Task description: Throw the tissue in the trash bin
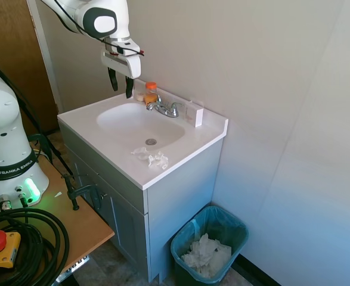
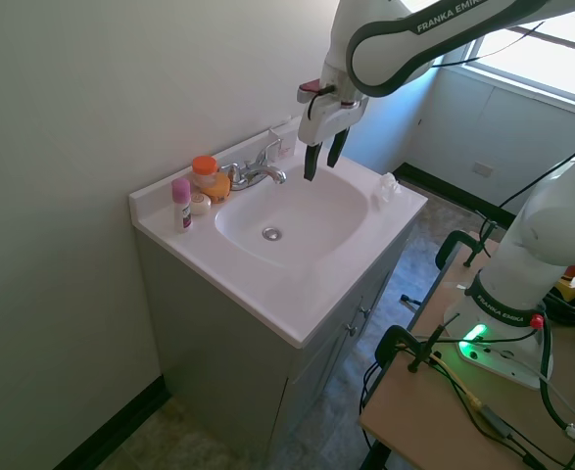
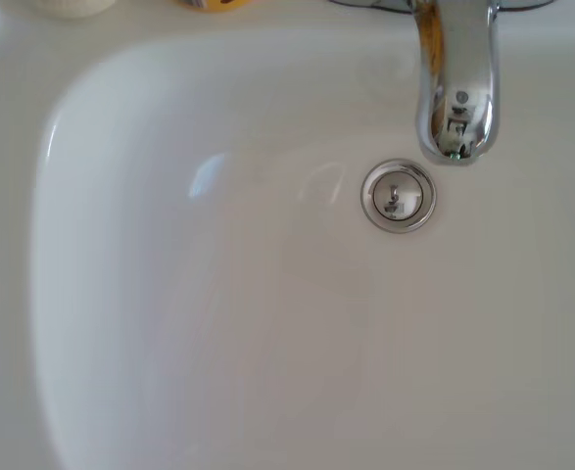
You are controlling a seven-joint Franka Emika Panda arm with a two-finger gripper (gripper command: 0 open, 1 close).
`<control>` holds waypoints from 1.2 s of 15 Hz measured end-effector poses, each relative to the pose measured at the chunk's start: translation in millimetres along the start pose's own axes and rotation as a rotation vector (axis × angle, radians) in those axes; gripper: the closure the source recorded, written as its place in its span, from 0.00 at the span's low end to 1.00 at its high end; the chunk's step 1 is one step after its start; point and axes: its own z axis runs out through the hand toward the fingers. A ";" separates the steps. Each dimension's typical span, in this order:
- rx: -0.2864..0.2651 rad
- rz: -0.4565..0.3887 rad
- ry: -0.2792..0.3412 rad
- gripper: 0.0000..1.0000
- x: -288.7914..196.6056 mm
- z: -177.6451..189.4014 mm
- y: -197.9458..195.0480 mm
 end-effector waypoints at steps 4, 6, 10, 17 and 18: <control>-0.011 0.028 0.030 0.00 15.0 0.5 11.0; -0.003 0.103 0.065 0.00 46.7 -3.0 39.8; -0.027 0.252 0.106 0.00 102.2 2.2 130.1; -0.113 0.319 0.065 0.00 115.1 66.5 229.4; -0.117 0.323 0.055 0.00 117.1 77.0 235.2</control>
